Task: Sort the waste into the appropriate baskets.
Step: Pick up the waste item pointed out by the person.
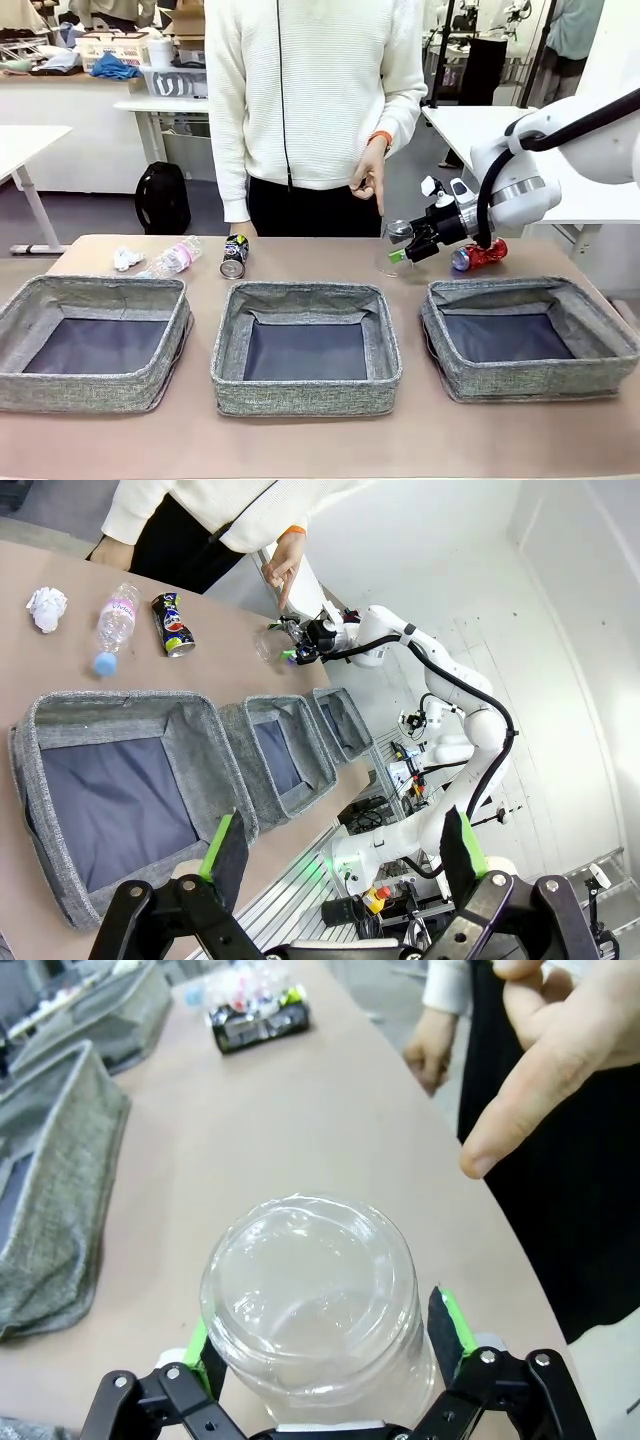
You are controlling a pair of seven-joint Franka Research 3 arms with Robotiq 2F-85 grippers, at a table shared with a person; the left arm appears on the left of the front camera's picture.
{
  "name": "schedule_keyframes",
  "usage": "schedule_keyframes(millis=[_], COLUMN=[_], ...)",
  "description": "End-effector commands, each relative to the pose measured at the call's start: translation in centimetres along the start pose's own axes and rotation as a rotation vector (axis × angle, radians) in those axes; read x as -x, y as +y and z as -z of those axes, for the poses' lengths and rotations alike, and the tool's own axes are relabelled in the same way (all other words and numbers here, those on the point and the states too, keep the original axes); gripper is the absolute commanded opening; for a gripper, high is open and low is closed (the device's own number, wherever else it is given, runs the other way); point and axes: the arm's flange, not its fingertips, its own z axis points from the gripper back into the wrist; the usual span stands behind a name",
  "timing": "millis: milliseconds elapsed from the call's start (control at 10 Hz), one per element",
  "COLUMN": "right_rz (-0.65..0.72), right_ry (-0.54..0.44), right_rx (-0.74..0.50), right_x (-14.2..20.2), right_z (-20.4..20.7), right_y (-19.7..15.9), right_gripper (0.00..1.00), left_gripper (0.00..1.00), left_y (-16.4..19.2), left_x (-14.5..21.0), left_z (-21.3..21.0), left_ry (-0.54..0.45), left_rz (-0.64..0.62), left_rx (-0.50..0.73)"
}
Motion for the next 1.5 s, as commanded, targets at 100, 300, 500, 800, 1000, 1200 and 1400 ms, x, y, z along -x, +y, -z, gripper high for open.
schedule_keyframes(millis=[100,300,500,800,1000,1200,1400], right_rz=[-0.003,0.006,0.013,0.001,0.024,0.005,-0.034], right_ry=[-0.081,-0.087,-0.093,-0.049,-0.034,0.017,0.089], right_rx=[-0.025,-0.025,-0.031,-0.034,-0.074,-0.092,-0.124], right_x=[0.4,0.5,0.6,0.8,1.0,0.5,-3.6], right_z=[-0.1,-0.2,-0.2,-1.1,-1.1,-2.1,-7.8], right_y=[-0.6,-0.6,-0.7,-0.7,-0.8,0.0,3.6], right_gripper=[0.41,0.0,0.0,0.07,0.07,0.07,0.07], left_gripper=[1.0,1.0,1.0,1.0,1.0,1.0,1.0], left_y=[-0.2,-0.2,-0.2,-0.2,-0.2,-0.2,-0.2], left_x=[-0.1,-0.1,-0.1,-0.1,-0.1,-0.1,-0.1], left_z=[-0.1,-0.1,-0.1,-0.1,-0.1,-0.1,-0.1], left_ry=[-0.01,-0.01,-0.01,-0.01,-0.01,-0.01,-0.01], left_rz=[0.023,0.023,0.023,0.023,0.023,0.023,0.023], left_rx=[0.016,0.016,0.016,0.016,0.016,0.016,0.016])
